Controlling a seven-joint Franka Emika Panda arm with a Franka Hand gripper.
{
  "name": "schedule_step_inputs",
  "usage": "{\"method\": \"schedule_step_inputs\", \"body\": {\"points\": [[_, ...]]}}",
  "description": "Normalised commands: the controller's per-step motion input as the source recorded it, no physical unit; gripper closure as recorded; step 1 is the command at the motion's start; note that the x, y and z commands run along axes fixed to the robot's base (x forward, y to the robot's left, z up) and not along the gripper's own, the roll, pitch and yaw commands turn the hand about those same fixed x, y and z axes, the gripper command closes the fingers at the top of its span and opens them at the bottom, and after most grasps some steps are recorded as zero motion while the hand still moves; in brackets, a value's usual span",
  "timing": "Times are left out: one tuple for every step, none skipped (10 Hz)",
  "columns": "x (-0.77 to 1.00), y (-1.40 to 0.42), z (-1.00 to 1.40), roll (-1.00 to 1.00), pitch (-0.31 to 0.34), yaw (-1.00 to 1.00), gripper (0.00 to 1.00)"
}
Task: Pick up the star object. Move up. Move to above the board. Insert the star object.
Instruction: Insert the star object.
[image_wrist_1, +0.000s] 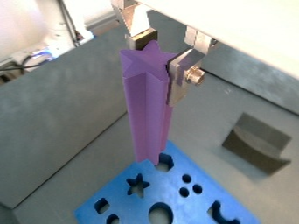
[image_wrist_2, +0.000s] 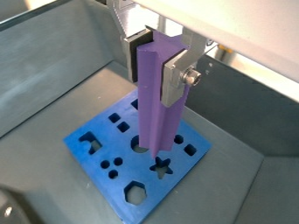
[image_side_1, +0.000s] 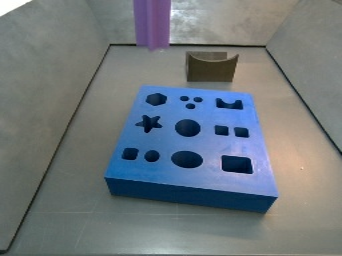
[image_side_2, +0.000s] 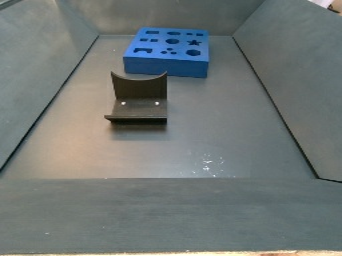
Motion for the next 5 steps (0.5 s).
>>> {"method": "schedule_step_inputs", "body": {"points": [[0.30, 0.00, -0.63, -0.08, 0.000, -0.83, 1.00], [0.25, 0.00, -0.54, -0.13, 0.000, -0.82, 1.00], [0.21, 0.00, -0.58, -0.12, -0.040, -0.78, 1.00], [0.35, 0.00, -0.41, -0.18, -0.047, -0.53, 1.00], [0.00, 0.00, -0.01, 0.00, 0.000, 0.00, 1.00]]}}
